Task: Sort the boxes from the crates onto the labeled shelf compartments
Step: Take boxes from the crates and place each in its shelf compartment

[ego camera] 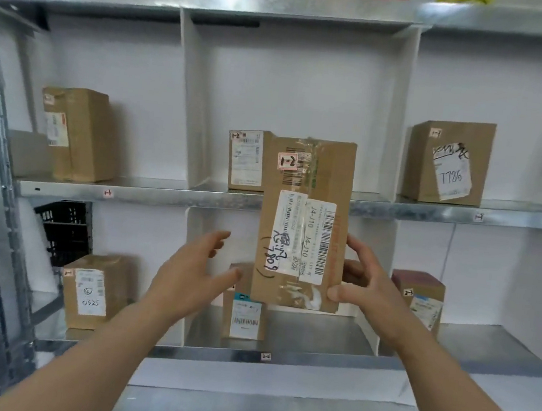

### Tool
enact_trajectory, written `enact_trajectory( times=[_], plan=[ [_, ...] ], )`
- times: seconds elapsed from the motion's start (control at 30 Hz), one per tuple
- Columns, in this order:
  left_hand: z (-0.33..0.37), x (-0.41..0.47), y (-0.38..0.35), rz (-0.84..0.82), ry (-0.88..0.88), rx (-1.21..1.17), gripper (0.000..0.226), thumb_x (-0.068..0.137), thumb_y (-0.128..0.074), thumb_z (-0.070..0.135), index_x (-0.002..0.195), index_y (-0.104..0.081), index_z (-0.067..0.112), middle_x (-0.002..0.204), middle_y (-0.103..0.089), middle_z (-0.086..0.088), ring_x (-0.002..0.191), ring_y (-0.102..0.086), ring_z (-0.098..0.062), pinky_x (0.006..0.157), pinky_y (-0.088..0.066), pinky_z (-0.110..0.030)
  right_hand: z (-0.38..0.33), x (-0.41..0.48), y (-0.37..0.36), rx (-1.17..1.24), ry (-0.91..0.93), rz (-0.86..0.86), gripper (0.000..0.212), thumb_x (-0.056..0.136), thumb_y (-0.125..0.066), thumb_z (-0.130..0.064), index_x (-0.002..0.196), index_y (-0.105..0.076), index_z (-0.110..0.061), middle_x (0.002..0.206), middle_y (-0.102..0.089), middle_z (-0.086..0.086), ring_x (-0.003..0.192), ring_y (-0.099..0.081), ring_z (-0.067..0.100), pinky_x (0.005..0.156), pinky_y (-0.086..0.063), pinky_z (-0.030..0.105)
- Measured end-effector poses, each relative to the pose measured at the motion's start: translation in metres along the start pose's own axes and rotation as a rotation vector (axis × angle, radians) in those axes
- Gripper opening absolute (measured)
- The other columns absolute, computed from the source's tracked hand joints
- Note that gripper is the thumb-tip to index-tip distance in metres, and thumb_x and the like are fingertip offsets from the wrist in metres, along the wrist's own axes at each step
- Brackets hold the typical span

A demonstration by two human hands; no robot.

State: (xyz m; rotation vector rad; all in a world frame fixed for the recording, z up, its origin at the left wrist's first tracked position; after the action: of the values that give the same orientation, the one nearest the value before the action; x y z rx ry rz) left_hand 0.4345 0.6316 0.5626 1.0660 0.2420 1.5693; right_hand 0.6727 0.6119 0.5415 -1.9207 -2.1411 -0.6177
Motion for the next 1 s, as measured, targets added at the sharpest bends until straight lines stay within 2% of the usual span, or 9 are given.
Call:
enact_trajectory(
  times=[0.13, 0.3, 0.47, 0.53, 0.6, 0.67, 0.8, 1.0],
  plan=[
    [0.033, 0.049, -0.003, 0.059, -0.135, 0.134, 0.066, 0.082, -0.064, 0.051, 0.139, -0.038, 0.032, 0.139, -0.048, 0.009, 0.123, -0.047, -0.011, 0.097, -0.044, -0.037, -0.019, 0.033, 0.034, -0.044, 0.049, 0.041, 0.091, 0.047, -0.073, -0.033, 0.13, -0.04, -0.049, 0.111, -0.071, -0.006, 0.104, -0.066, 0.01, 0.085, -0.049, 0.027],
    [0.065, 0.117, -0.008, 0.11, -0.274, 0.233, 0.067, 0.083, -0.062, 0.053, 0.14, -0.039, 0.028, 0.142, -0.044, 0.002, 0.128, -0.042, -0.018, 0.101, -0.04, -0.036, -0.038, 0.084, 0.076, -0.11, 0.102, 0.107, 0.096, 0.049, -0.073, -0.027, 0.137, -0.038, -0.043, 0.109, -0.071, -0.006, 0.103, -0.067, 0.01, 0.084, -0.047, 0.026],
    [0.081, 0.18, -0.011, 0.158, -0.318, 0.347, 0.07, 0.084, -0.059, 0.053, 0.143, -0.035, 0.028, 0.144, -0.042, 0.002, 0.13, -0.039, -0.02, 0.101, -0.037, -0.035, -0.049, 0.138, 0.105, -0.17, 0.148, 0.139, 0.095, 0.05, -0.072, -0.023, 0.138, -0.039, -0.04, 0.105, -0.073, -0.003, 0.098, -0.068, 0.012, 0.081, -0.049, 0.026],
    [0.085, 0.205, -0.013, 0.187, -0.333, 0.373, 0.07, 0.083, -0.058, 0.056, 0.143, -0.035, 0.029, 0.144, -0.041, 0.003, 0.13, -0.038, -0.019, 0.101, -0.037, -0.034, -0.05, 0.161, 0.114, -0.188, 0.159, 0.146, 0.093, 0.053, -0.072, -0.02, 0.138, -0.039, -0.042, 0.104, -0.073, -0.004, 0.099, -0.068, 0.012, 0.086, -0.051, 0.03],
    [0.087, 0.226, -0.019, 0.185, -0.343, 0.408, 0.071, 0.083, -0.056, 0.058, 0.144, -0.034, 0.03, 0.145, -0.04, 0.003, 0.132, -0.037, -0.02, 0.102, -0.036, -0.033, -0.048, 0.181, 0.123, -0.195, 0.16, 0.153, 0.095, 0.049, -0.073, -0.027, 0.136, -0.04, -0.044, 0.105, -0.073, -0.004, 0.101, -0.068, 0.014, 0.097, -0.048, 0.041],
    [0.09, 0.242, -0.029, 0.173, -0.359, 0.437, 0.07, 0.084, -0.055, 0.059, 0.144, -0.032, 0.03, 0.146, -0.038, 0.002, 0.133, -0.035, -0.02, 0.103, -0.036, -0.033, -0.044, 0.197, 0.13, -0.208, 0.164, 0.163, 0.094, 0.049, -0.074, -0.028, 0.136, -0.04, -0.045, 0.106, -0.073, -0.003, 0.102, -0.068, 0.014, 0.102, -0.045, 0.045],
    [0.096, 0.265, -0.043, 0.173, -0.359, 0.411, 0.071, 0.084, -0.056, 0.058, 0.144, -0.032, 0.029, 0.148, -0.036, 0.001, 0.134, -0.035, -0.019, 0.1, -0.039, -0.035, -0.032, 0.218, 0.144, -0.208, 0.149, 0.194, 0.084, 0.06, -0.069, -0.016, 0.133, -0.041, -0.046, 0.102, -0.073, -0.004, 0.1, -0.068, 0.011, 0.103, -0.045, 0.043],
    [0.101, 0.278, -0.068, 0.121, -0.314, 0.318, 0.066, 0.086, -0.057, 0.051, 0.144, -0.033, 0.029, 0.148, -0.034, 0.002, 0.136, -0.031, -0.017, 0.1, -0.037, -0.035, -0.007, 0.238, 0.161, -0.165, 0.116, 0.177, 0.085, 0.059, -0.071, -0.018, 0.134, -0.041, -0.044, 0.102, -0.073, -0.002, 0.101, -0.068, 0.014, 0.1, -0.048, 0.04]
  ],
)
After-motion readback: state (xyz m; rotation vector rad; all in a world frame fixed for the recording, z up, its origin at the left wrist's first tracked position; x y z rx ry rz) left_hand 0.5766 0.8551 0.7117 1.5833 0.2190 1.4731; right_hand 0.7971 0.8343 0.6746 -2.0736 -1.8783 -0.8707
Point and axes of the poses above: each hand's wrist, its own x-axis towards the middle knuckle, its own y-axis out of the back of the hand, z = x × y, the point moved 10 cm from there along x, towards the middle knuckle
